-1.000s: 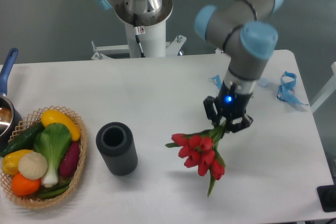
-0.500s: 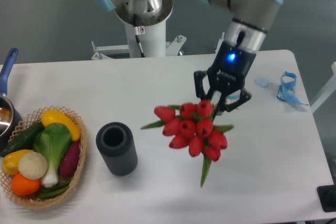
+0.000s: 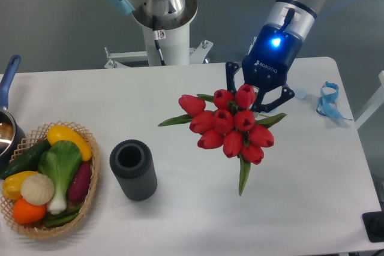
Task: Pick up the flowers from the table
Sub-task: 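Lift the grasped tulip bunch up off the table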
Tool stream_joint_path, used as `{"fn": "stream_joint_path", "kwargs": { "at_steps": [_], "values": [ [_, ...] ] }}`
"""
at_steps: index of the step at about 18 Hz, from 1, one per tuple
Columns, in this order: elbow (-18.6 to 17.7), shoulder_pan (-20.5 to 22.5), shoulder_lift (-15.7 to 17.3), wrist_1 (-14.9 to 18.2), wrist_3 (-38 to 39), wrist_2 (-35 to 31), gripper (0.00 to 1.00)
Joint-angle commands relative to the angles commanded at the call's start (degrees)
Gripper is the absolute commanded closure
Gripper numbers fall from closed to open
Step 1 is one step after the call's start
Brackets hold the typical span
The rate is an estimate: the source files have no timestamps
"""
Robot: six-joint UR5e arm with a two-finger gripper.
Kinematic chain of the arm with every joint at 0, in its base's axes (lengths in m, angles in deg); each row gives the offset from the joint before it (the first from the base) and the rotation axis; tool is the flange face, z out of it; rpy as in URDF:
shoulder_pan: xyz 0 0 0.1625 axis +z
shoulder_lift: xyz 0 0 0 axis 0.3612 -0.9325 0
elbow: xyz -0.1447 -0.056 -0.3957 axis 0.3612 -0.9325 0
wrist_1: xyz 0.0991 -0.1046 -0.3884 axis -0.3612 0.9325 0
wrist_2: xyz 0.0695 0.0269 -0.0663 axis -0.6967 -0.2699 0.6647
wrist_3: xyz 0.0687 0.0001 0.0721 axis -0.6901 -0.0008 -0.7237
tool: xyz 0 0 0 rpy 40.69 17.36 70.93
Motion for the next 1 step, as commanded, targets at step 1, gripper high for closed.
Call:
{"fn": "stream_joint_path", "kwargs": {
  "at_steps": [1],
  "values": [
    [0.00,0.00,0.00,0.00,0.09,0.09,0.72]
  ]
}}
